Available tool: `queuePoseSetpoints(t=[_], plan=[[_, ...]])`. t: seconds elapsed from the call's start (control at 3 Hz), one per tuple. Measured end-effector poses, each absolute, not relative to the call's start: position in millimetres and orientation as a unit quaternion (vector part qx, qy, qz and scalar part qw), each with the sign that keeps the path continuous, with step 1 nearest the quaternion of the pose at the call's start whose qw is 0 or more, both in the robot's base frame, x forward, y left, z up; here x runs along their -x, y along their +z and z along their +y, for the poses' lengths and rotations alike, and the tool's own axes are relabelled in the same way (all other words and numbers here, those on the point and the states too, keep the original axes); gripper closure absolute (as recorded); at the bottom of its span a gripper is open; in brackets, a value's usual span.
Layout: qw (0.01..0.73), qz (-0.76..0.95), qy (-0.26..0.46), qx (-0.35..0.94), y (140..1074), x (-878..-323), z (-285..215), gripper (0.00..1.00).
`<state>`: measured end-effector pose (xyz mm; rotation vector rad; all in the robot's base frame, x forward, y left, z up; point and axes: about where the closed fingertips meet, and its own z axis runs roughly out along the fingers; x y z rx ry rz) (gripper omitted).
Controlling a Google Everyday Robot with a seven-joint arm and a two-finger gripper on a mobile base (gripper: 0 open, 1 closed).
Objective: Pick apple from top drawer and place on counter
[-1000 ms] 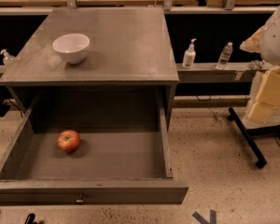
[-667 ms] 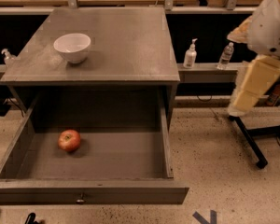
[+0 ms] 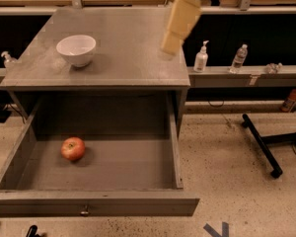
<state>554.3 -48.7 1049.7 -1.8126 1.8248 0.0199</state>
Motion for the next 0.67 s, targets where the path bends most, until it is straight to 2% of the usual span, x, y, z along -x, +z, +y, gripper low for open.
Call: queuePoseSetpoints(t=[0.33,0.67], plan=[[0.307,0.660,0.011,0.685,1071.4,-553.6,-25.9,0.00],[0.283,0.661,0.037,0.694,1043.9,-558.3,-24.1,0.00]])
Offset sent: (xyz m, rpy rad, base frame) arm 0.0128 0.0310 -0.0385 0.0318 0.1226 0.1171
